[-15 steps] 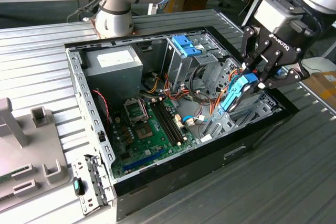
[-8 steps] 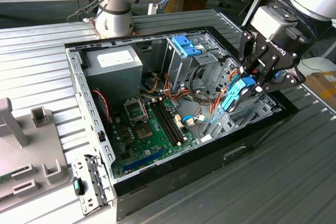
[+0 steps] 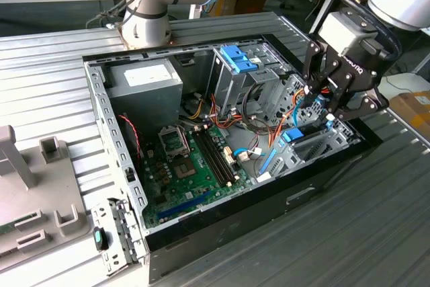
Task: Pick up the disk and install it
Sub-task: 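Pick up the disk, then insert the disk into the insertion slot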
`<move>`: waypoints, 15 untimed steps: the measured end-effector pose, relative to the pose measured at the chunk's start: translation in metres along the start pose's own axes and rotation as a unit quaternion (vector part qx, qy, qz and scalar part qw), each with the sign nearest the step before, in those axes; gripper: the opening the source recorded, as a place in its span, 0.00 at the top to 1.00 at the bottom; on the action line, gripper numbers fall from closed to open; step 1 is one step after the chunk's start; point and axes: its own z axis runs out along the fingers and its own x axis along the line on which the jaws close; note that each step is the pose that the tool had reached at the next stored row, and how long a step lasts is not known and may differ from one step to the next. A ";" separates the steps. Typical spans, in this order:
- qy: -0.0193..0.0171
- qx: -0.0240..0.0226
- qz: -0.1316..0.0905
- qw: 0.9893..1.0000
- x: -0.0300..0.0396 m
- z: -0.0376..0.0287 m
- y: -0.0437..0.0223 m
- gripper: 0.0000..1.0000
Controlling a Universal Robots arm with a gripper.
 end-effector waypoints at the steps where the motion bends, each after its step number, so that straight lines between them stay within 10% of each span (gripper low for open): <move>1: 0.000 0.000 0.000 1.000 0.0000 0.0001 0.0000 0.56; 15: 0.000 0.000 0.000 1.000 -0.0001 0.0007 -0.0050 0.56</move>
